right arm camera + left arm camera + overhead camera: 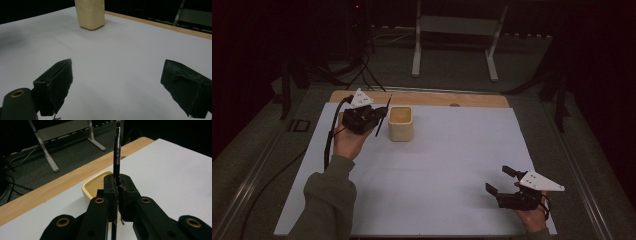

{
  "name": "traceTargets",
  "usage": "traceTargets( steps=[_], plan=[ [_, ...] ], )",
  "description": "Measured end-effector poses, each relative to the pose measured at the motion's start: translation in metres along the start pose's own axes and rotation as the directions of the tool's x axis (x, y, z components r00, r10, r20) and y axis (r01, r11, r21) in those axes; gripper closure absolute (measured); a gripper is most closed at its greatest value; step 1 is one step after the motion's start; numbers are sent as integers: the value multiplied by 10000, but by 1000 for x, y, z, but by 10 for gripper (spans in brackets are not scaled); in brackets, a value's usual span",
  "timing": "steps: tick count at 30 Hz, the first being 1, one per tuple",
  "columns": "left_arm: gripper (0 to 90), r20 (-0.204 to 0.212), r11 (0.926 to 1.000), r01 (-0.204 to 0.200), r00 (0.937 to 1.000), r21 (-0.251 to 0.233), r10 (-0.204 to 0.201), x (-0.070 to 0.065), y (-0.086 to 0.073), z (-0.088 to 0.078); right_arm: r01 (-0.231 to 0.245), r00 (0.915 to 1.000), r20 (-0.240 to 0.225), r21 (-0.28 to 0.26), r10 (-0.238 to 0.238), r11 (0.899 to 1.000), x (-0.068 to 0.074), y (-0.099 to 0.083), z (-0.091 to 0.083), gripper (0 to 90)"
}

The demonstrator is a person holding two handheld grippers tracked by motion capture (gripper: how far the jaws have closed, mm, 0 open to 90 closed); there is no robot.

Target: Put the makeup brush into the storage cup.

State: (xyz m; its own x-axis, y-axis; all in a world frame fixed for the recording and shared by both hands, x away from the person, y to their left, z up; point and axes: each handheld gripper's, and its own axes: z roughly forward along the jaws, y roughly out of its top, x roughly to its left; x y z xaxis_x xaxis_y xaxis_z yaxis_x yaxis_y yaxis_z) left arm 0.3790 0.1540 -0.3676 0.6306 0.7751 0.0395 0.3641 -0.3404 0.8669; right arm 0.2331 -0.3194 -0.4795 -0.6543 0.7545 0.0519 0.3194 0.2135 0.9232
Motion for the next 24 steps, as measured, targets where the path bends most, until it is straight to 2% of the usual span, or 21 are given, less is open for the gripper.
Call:
traceTargets(
  steps=[10,24],
  plan=[
    [865,2,9997,44,10000,-250,-44,2,5,3,-1,10000,4,-8,1,10000,0,0,0,104],
    [865,-6,9992,-132,9999,-385,131,5,10,10,-3,10000,9,-29,3,10000,-1,0,0,104]
  ],
)
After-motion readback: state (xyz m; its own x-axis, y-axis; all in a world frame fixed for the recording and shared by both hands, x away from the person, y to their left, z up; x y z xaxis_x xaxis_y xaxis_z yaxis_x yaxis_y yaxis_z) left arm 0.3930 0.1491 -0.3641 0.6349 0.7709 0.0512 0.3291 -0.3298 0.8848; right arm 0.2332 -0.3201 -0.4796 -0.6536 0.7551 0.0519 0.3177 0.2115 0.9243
